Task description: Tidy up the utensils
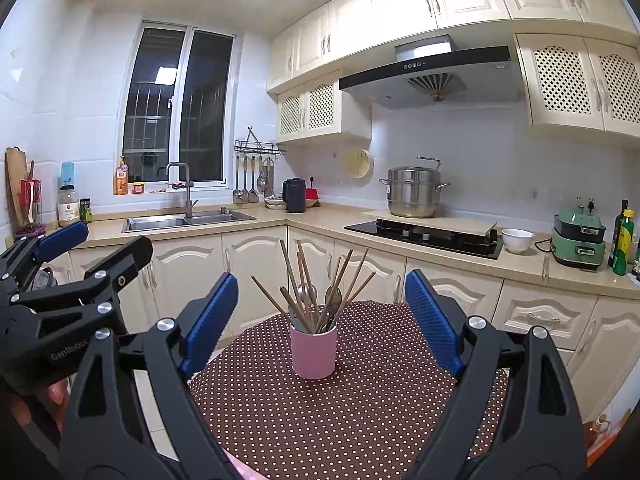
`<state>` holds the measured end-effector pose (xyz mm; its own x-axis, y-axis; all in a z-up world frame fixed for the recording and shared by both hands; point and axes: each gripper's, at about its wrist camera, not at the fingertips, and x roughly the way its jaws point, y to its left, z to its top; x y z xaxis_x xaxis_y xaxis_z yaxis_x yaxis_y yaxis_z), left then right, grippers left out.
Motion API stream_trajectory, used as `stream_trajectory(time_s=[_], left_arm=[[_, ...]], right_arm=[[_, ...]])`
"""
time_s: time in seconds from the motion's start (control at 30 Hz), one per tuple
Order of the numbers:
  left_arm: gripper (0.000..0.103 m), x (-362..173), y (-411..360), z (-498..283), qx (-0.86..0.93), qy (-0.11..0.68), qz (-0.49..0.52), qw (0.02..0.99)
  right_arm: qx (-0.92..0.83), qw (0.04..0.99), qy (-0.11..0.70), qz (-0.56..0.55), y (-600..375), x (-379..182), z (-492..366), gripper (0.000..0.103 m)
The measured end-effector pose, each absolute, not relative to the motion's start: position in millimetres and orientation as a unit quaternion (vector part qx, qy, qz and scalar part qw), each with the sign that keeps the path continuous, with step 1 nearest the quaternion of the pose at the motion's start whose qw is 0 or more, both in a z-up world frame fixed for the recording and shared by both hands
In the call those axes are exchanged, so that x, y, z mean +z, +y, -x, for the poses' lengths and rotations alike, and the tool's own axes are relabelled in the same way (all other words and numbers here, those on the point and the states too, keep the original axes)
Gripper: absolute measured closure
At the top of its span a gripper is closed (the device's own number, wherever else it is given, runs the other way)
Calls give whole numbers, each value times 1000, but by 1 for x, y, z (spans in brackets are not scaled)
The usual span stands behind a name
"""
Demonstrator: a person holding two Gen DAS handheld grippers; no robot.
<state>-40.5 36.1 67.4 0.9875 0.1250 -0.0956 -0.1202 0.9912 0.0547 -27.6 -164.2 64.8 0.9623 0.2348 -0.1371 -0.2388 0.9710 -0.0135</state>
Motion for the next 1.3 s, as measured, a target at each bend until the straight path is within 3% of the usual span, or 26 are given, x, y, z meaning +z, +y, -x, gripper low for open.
stream_trajectory(time_s=[1.3], left_arm=[[15,57,31,18,50,53,-20,997]], right_arm=[[118,990,79,10,-166,60,8,19]])
